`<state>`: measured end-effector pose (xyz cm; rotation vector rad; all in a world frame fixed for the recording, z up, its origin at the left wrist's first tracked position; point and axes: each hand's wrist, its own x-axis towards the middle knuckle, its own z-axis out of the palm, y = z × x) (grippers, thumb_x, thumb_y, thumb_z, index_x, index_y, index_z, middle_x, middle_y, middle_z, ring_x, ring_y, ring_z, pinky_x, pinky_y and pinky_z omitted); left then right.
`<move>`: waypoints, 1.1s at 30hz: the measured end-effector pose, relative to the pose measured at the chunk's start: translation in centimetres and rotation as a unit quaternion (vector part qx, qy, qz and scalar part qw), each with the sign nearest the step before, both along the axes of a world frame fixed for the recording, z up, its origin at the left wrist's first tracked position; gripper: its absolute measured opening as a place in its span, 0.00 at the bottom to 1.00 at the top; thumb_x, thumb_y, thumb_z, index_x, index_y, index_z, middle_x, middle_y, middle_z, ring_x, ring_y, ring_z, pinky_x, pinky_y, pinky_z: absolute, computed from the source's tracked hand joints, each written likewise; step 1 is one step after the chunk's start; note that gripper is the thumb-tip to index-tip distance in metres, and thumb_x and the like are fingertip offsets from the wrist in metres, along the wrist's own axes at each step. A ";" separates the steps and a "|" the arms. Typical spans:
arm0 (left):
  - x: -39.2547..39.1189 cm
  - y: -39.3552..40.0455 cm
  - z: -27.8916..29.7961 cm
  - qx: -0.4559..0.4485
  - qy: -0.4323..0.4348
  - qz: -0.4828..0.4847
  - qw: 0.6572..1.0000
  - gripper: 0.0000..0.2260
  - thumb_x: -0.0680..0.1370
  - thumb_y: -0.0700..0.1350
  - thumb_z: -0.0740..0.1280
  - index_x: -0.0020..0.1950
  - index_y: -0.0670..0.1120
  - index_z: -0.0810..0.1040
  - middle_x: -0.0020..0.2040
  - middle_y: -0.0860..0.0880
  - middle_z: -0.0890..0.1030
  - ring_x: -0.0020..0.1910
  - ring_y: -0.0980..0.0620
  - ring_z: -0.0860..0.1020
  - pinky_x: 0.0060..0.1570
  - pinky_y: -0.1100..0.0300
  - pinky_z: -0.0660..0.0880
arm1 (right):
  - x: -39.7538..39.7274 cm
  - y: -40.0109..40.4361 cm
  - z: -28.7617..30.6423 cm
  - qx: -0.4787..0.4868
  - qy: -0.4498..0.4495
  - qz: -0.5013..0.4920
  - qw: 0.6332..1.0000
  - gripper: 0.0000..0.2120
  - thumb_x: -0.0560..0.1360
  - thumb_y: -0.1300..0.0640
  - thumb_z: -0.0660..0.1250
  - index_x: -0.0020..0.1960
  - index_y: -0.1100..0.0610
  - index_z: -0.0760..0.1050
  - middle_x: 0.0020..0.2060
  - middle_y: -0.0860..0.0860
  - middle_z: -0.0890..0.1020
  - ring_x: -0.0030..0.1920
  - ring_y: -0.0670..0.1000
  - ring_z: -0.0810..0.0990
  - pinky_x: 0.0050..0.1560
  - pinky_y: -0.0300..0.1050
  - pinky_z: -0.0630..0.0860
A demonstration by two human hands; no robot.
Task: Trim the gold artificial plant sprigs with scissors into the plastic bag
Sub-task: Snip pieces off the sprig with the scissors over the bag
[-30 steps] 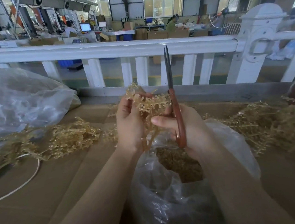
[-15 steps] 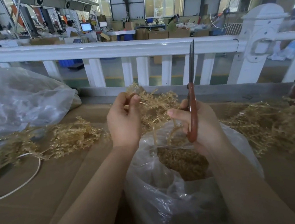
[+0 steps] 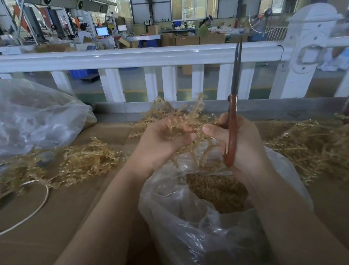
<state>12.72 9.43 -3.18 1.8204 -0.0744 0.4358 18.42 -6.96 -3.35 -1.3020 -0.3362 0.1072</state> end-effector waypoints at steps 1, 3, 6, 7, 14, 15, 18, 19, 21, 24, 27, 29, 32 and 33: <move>0.1 0.0 -0.1 -0.004 0.000 -0.012 1.000 0.04 0.75 0.40 0.74 0.45 0.47 0.81 0.41 0.55 0.85 0.44 0.59 0.82 0.47 0.65 0.76 | 0.1 0.0 0.0 -0.005 -0.007 -0.007 1.000 0.13 0.70 0.63 0.78 0.41 0.56 0.73 0.33 0.49 0.77 0.42 0.61 0.80 0.56 0.68 0.78; 0.3 0.0 -0.4 -0.016 0.006 -0.036 0.999 0.04 0.77 0.38 0.71 0.45 0.46 0.81 0.41 0.51 0.84 0.42 0.55 0.81 0.50 0.61 0.77 | 0.1 0.1 -0.2 -0.015 -0.024 -0.022 0.999 0.14 0.71 0.63 0.78 0.39 0.54 0.73 0.28 0.43 0.76 0.36 0.49 0.80 0.47 0.54 0.79; 0.6 0.1 -0.3 -0.065 0.030 -0.078 0.994 0.03 0.76 0.39 0.70 0.46 0.44 0.84 0.39 0.46 0.82 0.36 0.55 0.78 0.44 0.63 0.75 | 0.2 0.2 -0.4 -0.015 -0.036 -0.039 0.998 0.14 0.72 0.62 0.78 0.40 0.53 0.73 0.24 0.40 0.76 0.26 0.39 0.75 0.37 0.41 0.72; 0.6 0.3 -0.3 -0.084 0.041 -0.086 0.992 0.04 0.75 0.41 0.70 0.45 0.44 0.85 0.38 0.46 0.82 0.33 0.55 0.77 0.43 0.63 0.75 | 0.3 0.2 -0.5 -0.012 -0.036 -0.046 0.998 0.14 0.72 0.62 0.78 0.40 0.53 0.73 0.24 0.40 0.76 0.26 0.39 0.76 0.39 0.41 0.73; 0.7 1.6 -0.6 -0.137 0.034 0.094 0.986 0.07 0.78 0.49 0.71 0.45 0.48 0.86 0.36 0.47 0.82 0.34 0.53 0.78 0.38 0.60 0.74 | 0.8 -0.8 -0.4 0.017 -0.002 -0.044 0.999 0.14 0.71 0.62 0.78 0.40 0.53 0.73 0.25 0.43 0.73 0.22 0.40 0.73 0.28 0.33 0.70; 0.7 1.5 -0.6 -0.117 0.011 0.141 0.983 0.07 0.79 0.48 0.70 0.46 0.49 0.85 0.36 0.50 0.83 0.32 0.57 0.78 0.35 0.63 0.74 | 0.8 -0.9 -0.4 0.022 -0.002 -0.040 0.999 0.13 0.71 0.62 0.78 0.41 0.54 0.73 0.25 0.43 0.73 0.23 0.40 0.73 0.28 0.32 0.70; 0.6 1.0 -0.2 0.011 0.012 0.177 0.984 0.07 0.80 0.48 0.68 0.55 0.49 0.84 0.43 0.54 0.85 0.34 0.64 0.78 0.36 0.68 0.74 | 0.7 -1.1 -0.4 0.037 -0.028 -0.018 0.999 0.12 0.71 0.64 0.77 0.42 0.56 0.73 0.25 0.42 0.73 0.24 0.39 0.74 0.28 0.30 0.71; 0.5 0.7 0.0 0.050 0.040 0.141 0.988 0.11 0.80 0.49 0.68 0.61 0.50 0.82 0.51 0.55 0.84 0.42 0.64 0.80 0.45 0.65 0.76 | 0.6 -1.1 -0.4 0.043 -0.038 -0.012 0.998 0.12 0.71 0.65 0.76 0.42 0.56 0.73 0.25 0.42 0.74 0.24 0.39 0.74 0.28 0.29 0.71; 0.2 0.0 0.1 0.123 0.072 0.078 0.987 0.20 0.77 0.53 0.70 0.68 0.52 0.77 0.63 0.56 0.79 0.60 0.58 0.78 0.66 0.52 0.72 | 0.4 -1.0 -0.3 0.062 -0.050 -0.009 0.997 0.12 0.71 0.66 0.76 0.42 0.57 0.72 0.30 0.44 0.76 0.25 0.39 0.75 0.29 0.29 0.72; -0.3 -1.1 0.8 0.126 0.029 0.017 0.991 0.19 0.72 0.56 0.67 0.63 0.54 0.79 0.61 0.55 0.79 0.61 0.56 0.78 0.68 0.50 0.70 | 0.4 -0.9 -0.2 0.077 -0.061 -0.011 0.995 0.12 0.71 0.67 0.75 0.42 0.57 0.73 0.35 0.50 0.77 0.29 0.40 0.77 0.34 0.31 0.75; -0.3 -1.9 0.7 0.037 0.018 -0.028 0.999 0.15 0.73 0.55 0.71 0.56 0.50 0.82 0.51 0.52 0.84 0.53 0.54 0.82 0.58 0.54 0.77 | 0.3 -0.6 -0.3 0.083 -0.066 -0.014 0.994 0.12 0.68 0.67 0.76 0.43 0.58 0.73 0.37 0.53 0.79 0.44 0.54 0.82 0.53 0.47 0.80; 0.0 -2.6 0.3 0.044 -0.013 0.009 0.999 0.10 0.72 0.51 0.77 0.50 0.49 0.82 0.42 0.49 0.85 0.43 0.51 0.83 0.50 0.53 0.80 | 0.2 -0.4 -0.3 0.076 -0.065 -0.002 0.995 0.12 0.68 0.66 0.76 0.43 0.59 0.73 0.35 0.50 0.79 0.43 0.54 0.82 0.52 0.49 0.80; 0.4 -3.3 -0.4 0.093 -0.091 0.129 0.983 0.08 0.73 0.43 0.76 0.39 0.54 0.81 0.32 0.53 0.82 0.32 0.52 0.80 0.36 0.56 0.77 | 0.2 -0.3 -0.4 0.035 -0.069 -0.005 0.997 0.11 0.73 0.67 0.74 0.42 0.57 0.73 0.30 0.44 0.77 0.29 0.40 0.77 0.33 0.31 0.73; 0.4 -3.2 -0.5 0.138 -0.132 0.184 0.964 0.10 0.74 0.42 0.75 0.37 0.56 0.79 0.31 0.55 0.81 0.30 0.54 0.79 0.33 0.58 0.75 | 0.2 -0.4 -0.4 0.016 -0.065 -0.017 0.998 0.11 0.74 0.66 0.74 0.41 0.55 0.73 0.29 0.44 0.76 0.26 0.39 0.75 0.30 0.30 0.71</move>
